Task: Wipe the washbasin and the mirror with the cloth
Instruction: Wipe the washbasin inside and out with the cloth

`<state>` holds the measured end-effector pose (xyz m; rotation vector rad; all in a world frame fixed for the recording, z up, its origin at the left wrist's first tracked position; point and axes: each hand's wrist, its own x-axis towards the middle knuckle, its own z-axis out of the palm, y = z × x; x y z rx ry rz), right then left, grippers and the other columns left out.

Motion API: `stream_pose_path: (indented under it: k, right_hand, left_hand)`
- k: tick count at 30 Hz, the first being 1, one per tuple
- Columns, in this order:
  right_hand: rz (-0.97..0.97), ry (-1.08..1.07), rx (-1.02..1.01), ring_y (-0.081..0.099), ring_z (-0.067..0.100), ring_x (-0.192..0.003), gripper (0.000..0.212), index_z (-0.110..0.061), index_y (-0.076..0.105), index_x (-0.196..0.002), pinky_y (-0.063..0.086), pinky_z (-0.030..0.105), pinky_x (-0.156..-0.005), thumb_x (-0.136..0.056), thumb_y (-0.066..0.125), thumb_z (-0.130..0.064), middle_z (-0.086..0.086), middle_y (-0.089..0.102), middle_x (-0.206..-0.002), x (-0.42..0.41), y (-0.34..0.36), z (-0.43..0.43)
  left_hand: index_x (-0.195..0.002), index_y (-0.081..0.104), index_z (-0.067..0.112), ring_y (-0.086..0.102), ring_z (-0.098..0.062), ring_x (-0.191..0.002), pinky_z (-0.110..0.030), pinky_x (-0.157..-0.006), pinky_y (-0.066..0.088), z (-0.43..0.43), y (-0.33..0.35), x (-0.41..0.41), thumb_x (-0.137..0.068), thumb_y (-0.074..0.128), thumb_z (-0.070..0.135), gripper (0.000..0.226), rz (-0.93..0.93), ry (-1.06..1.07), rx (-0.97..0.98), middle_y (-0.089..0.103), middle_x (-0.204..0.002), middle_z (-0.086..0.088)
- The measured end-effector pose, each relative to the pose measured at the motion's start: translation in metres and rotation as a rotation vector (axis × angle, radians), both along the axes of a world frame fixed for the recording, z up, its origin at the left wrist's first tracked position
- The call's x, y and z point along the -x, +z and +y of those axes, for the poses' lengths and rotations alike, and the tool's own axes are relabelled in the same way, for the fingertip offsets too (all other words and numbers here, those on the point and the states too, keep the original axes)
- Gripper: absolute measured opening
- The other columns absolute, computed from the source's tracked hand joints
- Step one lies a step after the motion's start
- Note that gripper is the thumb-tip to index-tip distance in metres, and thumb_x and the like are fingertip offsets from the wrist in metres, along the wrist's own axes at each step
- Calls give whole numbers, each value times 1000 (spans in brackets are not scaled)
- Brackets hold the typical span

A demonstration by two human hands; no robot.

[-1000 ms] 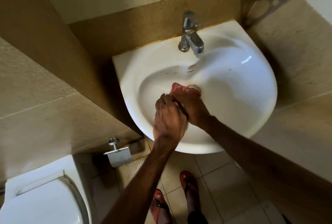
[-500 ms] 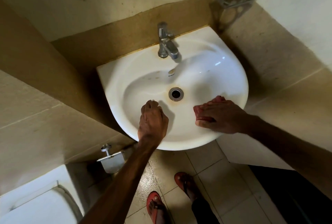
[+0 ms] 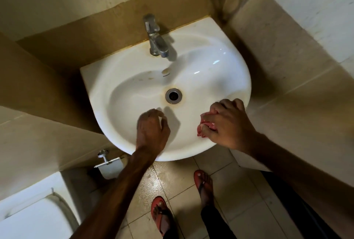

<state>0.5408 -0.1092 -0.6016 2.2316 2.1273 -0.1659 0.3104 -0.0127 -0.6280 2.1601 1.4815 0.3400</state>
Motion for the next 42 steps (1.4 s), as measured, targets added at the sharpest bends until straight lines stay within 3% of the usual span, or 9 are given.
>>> stream_pose_path:
  k: [3, 6, 11, 15, 19, 24, 32, 38, 42]
  right_hand:
    - [56, -141, -104, 54, 28, -129, 49, -27, 77, -116, 34, 48, -108, -94, 44, -55, 4, 69, -130, -1, 6, -24]
    - [164, -348, -122, 29, 38, -154, 57, -26, 67, -135, 28, 58, -120, -92, 47, -57, 17, 32, -167, 13, 6, -35]
    - [197, -681, -135, -1, 49, -159, 76, -21, 42, -156, 31, 64, -122, -90, 53, -55, 22, -9, -173, 44, -5, -17]
    - [249, -782, -145, 6, 56, -156, 98, -14, 13, -165, 45, 70, -109, -87, 54, -58, 28, 1, -172, 39, -12, -2]
    - [262, -809, -30, 13, 54, -155, 103, -13, -6, -166, 40, 57, -118, -98, 62, -49, 27, -2, -172, 0, -10, 17]
    - [124, -721, -61, 45, 53, -136, 95, 0, 1, -164, 44, 50, -112, -100, 61, -37, 35, 32, -157, -45, -10, 53]
    - [135, -560, -58, 31, 46, -150, 84, -7, 2, -166, 32, 50, -119, -107, 53, -39, 25, 17, -169, -92, -4, 108]
    - [218, -691, -139, 54, 46, -134, 89, -6, 5, -166, 51, 49, -104, -103, 58, -41, 26, 34, -162, -59, -5, 48]
    - [326, -775, -119, 55, 50, -132, 94, -12, -4, -166, 57, 48, -98, -104, 57, -45, 27, 21, -166, -18, -4, 12]
  left_hand:
    - [-124, 63, 7, 63, -26, -118, -26, -103, 42, -16, 10, -39, -99, 51, 23, 32, 0, -193, 273, 68, -126, -10]
    - [-139, 52, 3, 59, -30, -126, -27, -101, 43, -24, 18, -75, -102, 49, 19, 40, 60, -328, 420, 61, -137, -15]
    - [-136, 55, 5, 62, -32, -120, -35, -97, 48, -13, 14, -95, -98, 55, 19, 40, 241, -377, 389, 64, -133, -15]
    - [-151, 42, 7, 53, -32, -134, -38, -113, 40, -4, 14, -100, -99, 53, 15, 54, 295, -416, 394, 53, -149, -14]
    - [-155, 34, 8, 47, -31, -141, -37, -119, 34, -3, 10, -113, -103, 48, 19, 55, 235, -427, 368, 45, -156, -12]
    - [-155, 36, 10, 52, -31, -136, -39, -116, 40, -1, 9, -120, -101, 50, 20, 57, 260, -424, 372, 50, -152, -11]
    - [-139, 53, 4, 60, -35, -123, -38, -103, 47, -2, 18, -123, -100, 50, 21, 43, 314, -368, 377, 61, -136, -16]
    - [-142, 48, 3, 59, -35, -124, -38, -104, 47, -7, 24, -126, -98, 52, 14, 46, 325, -361, 368, 61, -136, -16]
    - [-142, 50, 3, 59, -32, -124, -34, -105, 46, -6, 24, -127, -100, 50, 14, 44, 334, -371, 346, 61, -138, -15]
